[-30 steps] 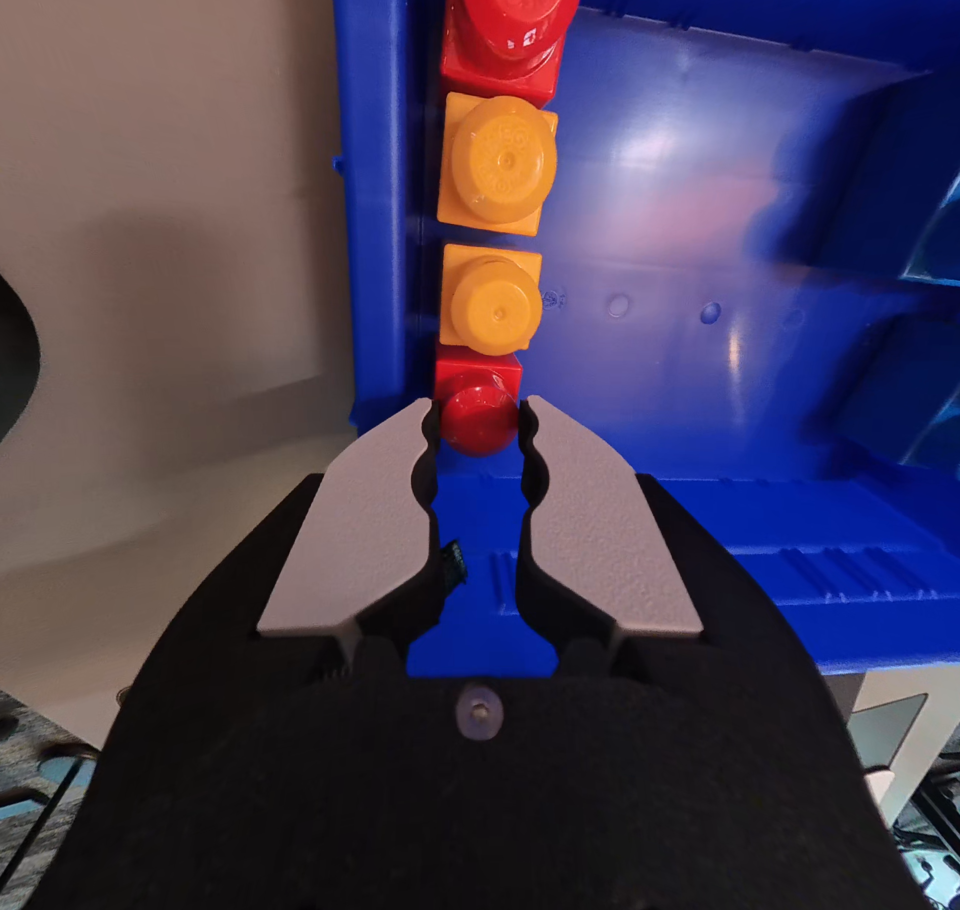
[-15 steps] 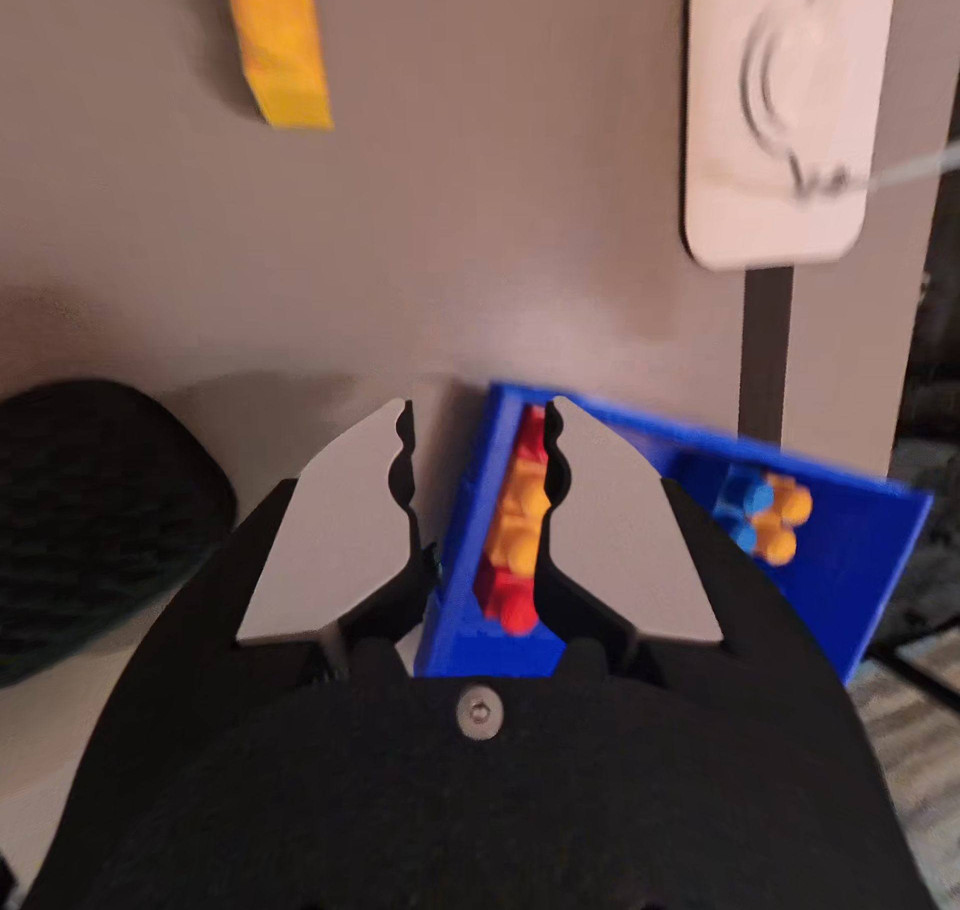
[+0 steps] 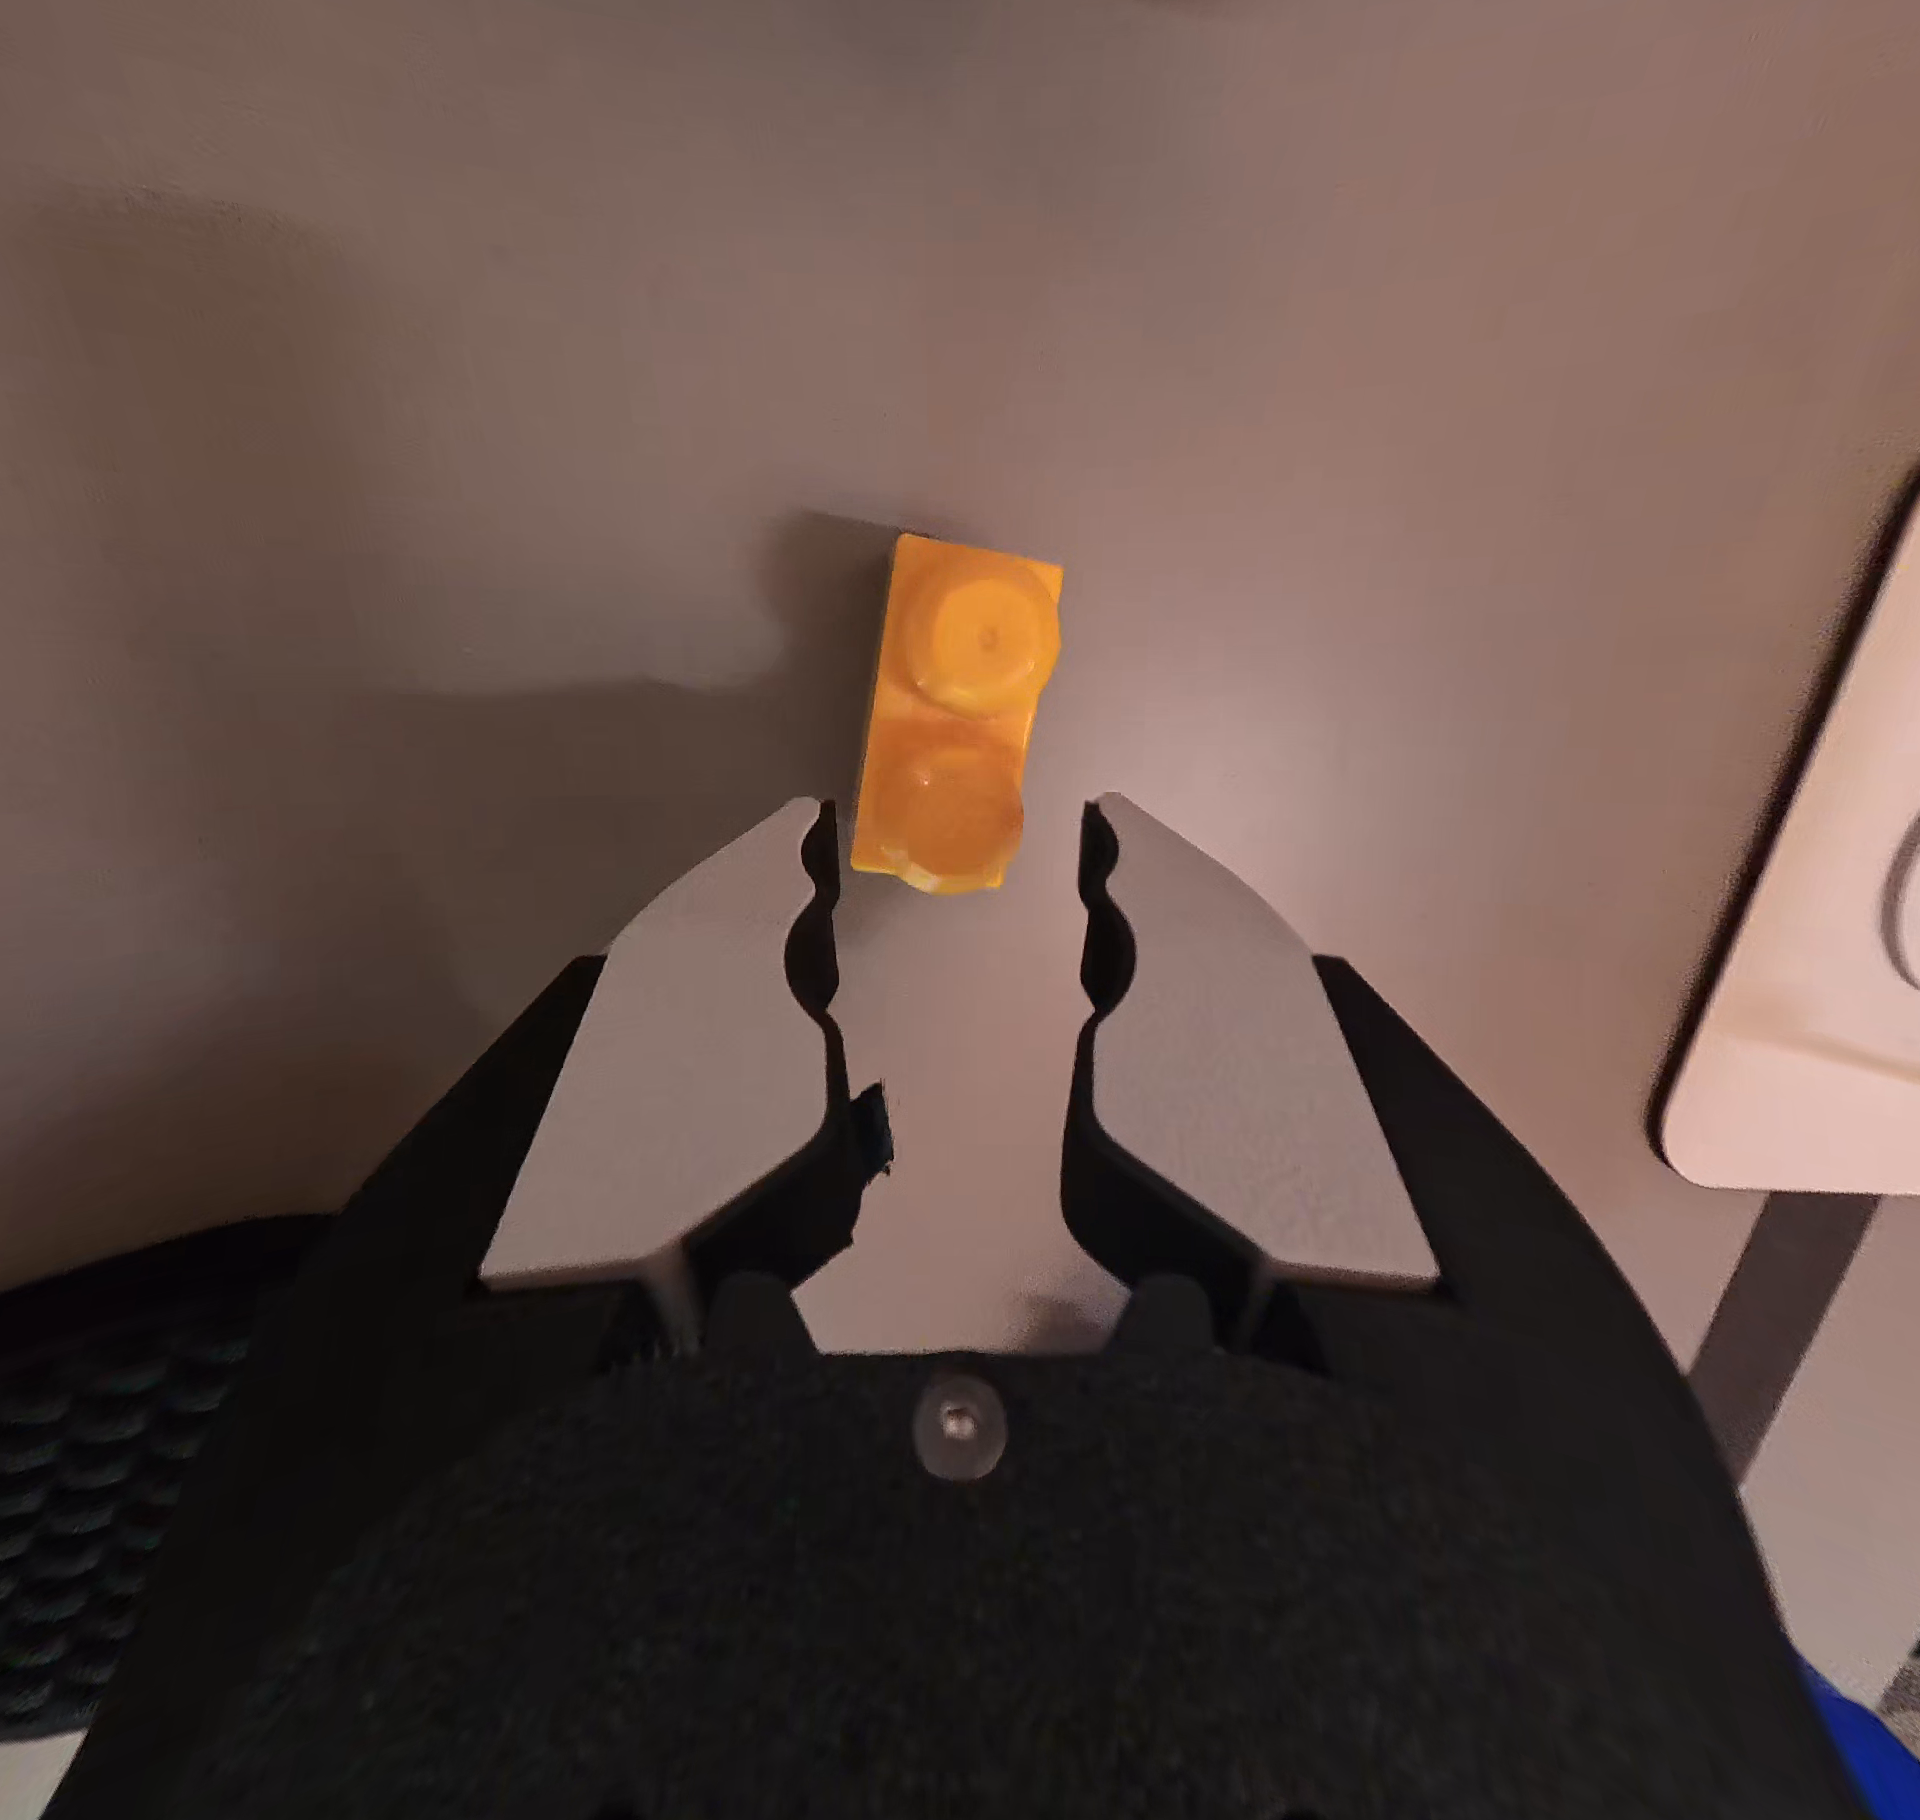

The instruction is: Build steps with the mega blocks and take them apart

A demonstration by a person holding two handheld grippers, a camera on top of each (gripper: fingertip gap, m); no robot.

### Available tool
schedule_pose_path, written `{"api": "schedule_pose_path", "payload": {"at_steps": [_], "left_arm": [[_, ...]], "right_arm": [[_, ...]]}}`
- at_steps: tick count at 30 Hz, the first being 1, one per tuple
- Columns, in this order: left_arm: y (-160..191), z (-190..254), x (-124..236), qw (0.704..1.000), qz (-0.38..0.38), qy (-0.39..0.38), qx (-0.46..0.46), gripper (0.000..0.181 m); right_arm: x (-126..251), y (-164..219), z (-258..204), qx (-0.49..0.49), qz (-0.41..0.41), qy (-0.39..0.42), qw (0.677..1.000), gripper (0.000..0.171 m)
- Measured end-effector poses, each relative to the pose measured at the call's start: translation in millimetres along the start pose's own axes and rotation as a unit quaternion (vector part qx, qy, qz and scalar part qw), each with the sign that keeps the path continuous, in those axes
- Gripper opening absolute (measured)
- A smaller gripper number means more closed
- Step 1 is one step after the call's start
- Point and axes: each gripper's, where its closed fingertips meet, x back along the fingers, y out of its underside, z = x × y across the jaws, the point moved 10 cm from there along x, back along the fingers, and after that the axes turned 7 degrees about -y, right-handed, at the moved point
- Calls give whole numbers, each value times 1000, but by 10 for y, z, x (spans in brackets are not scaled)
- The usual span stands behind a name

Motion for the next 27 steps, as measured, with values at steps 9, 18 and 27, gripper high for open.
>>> {"api": "schedule_pose_path", "payload": {"at_steps": [9,18,27], "left_arm": [[39,-39,-10,1000,-5,-11,2,0],[105,-22,-36,1000,-12,6,4,0],[178,0,-65,1000,-23,20,-1,0]], "right_arm": [[111,23,12,24,-5,-4,1000,29],[1608,705,440,-63,14,134,989,29],[2179,2037,856,-201,-20,190,961,29]]}}
